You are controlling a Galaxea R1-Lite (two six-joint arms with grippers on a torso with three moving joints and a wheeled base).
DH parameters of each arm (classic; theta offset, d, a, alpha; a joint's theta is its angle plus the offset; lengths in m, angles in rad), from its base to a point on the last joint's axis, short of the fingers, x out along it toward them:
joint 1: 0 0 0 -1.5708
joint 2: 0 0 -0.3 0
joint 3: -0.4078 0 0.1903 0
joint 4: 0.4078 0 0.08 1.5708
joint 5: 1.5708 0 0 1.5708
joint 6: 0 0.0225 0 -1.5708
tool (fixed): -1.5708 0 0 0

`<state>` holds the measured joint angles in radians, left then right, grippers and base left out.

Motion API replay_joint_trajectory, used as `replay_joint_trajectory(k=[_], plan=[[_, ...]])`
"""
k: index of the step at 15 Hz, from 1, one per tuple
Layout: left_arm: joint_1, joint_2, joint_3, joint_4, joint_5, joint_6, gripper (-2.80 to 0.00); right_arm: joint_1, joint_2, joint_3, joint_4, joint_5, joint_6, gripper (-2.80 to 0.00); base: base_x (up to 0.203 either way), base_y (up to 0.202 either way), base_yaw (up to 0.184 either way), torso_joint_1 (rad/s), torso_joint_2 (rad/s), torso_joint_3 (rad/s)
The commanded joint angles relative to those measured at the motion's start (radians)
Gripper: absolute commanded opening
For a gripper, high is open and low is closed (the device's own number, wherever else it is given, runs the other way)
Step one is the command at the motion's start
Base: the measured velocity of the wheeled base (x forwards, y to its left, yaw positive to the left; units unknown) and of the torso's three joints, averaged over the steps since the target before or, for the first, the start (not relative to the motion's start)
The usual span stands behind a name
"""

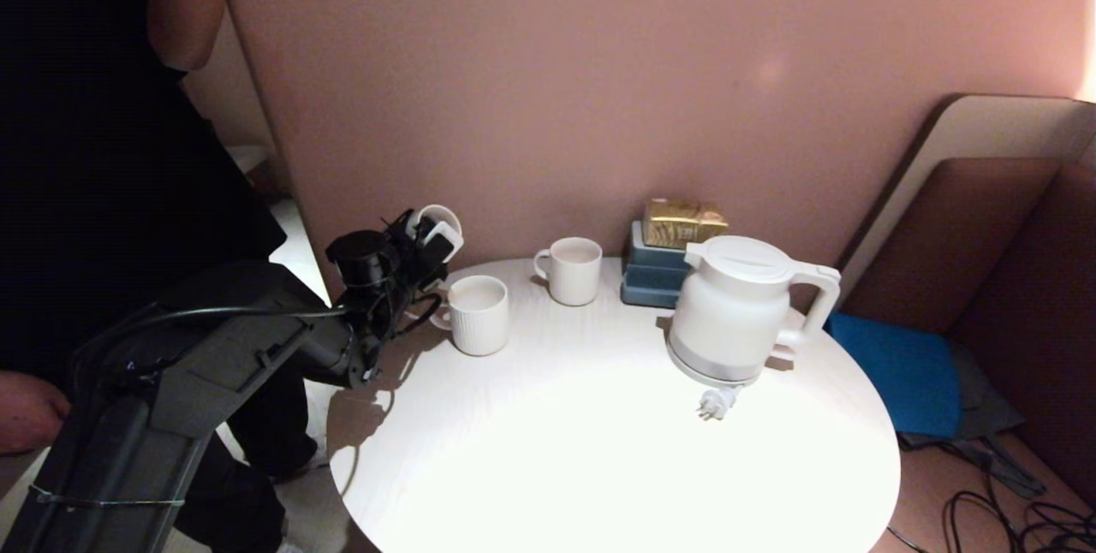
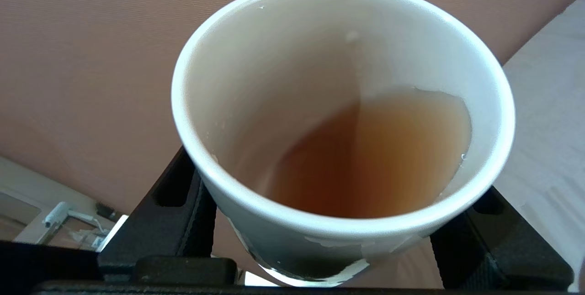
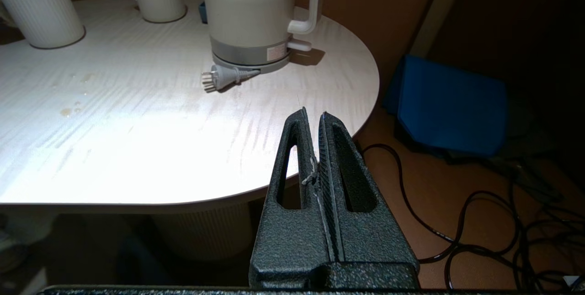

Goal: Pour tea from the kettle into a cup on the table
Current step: Pour water into another cup

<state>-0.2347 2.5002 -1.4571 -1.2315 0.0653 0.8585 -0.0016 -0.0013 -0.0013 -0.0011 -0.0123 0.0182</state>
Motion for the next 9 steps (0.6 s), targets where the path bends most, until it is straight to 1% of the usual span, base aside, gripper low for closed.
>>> replay_joint_trajectory(k=[1, 5, 9], plan=[[0.0, -0.007, 0.02, -0.011, -0.001, 0.014, -2.8, 0.0, 0.001, 0.0, 0.0, 0.0, 0.0, -2.8, 0.0, 0.0, 0.0, 0.0, 0.0, 0.0], [0.0, -0.004, 0.02, -0.037, -0.019, 0.049, -2.8, 0.0, 0.001, 0.001, 0.0, -0.001, 0.002, -2.8, 0.0, 0.0, 0.0, 0.0, 0.0, 0.0], [0.0, -0.001, 0.021, -0.039, -0.019, 0.083, -2.8, 0.0, 0.001, 0.0, 0.0, -0.001, 0.002, -2.8, 0.0, 0.0, 0.0, 0.0, 0.0, 0.0]])
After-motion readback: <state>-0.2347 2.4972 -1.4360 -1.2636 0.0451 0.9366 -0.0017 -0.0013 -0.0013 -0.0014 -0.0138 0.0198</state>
